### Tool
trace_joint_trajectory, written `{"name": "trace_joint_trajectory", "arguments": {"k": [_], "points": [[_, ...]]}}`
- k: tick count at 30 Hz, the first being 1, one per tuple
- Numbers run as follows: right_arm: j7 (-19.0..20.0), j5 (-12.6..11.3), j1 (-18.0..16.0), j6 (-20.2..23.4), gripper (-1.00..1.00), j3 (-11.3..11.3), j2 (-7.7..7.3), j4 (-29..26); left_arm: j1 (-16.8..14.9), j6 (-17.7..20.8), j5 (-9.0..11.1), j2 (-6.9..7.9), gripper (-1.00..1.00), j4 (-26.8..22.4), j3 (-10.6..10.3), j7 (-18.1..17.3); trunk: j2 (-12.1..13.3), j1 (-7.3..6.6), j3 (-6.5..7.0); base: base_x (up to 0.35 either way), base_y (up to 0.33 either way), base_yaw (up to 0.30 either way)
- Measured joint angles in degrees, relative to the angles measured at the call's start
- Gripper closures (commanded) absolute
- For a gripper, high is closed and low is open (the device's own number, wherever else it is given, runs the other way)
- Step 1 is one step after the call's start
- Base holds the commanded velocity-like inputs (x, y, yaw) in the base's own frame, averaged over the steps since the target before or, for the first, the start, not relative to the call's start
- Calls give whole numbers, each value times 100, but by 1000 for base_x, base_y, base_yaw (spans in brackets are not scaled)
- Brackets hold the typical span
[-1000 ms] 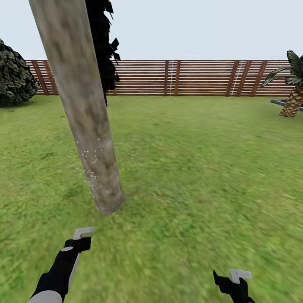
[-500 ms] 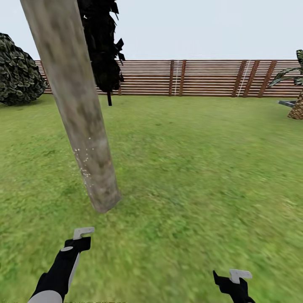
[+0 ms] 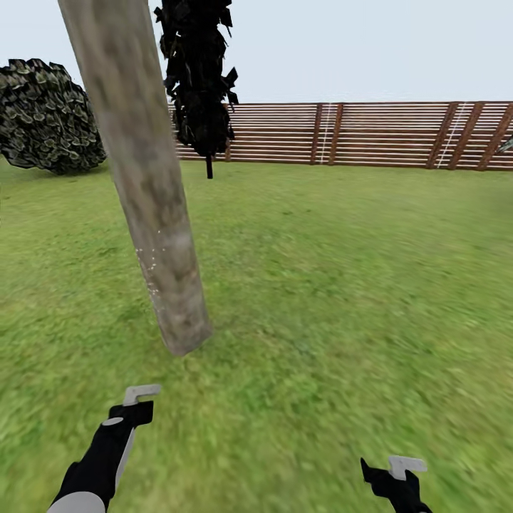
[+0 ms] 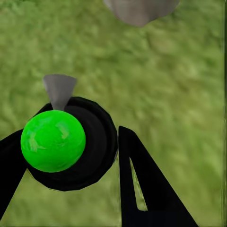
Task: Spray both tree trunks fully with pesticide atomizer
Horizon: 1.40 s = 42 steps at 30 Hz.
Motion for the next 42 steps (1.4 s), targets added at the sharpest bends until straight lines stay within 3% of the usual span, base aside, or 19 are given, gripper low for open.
{"name": "trace_joint_trajectory", "arguments": {"k": [9, 22, 30, 42], "points": [[0, 0, 0, 0, -100, 1, 0, 0, 3, 0, 0, 0, 100, 0, 0, -1, 0, 0, 0, 266, -177, 18], [0, 0, 0, 0, -100, 2, 0, 0, 3, 0, 0, 0, 100, 0, 0, 0, 0, 0, 0, 279, -170, 253], [0, 0, 0, 0, -100, 2, 0, 0, 3, 0, 0, 9, 100, 0, 0, -1, 0, 0, 0, 267, -176, 46], [0, 0, 0, 0, -100, 1, 0, 0, 3, -9, 6, 0, 100, -7, 0, -1, 0, 0, 0, -27, -220, 116]]}}
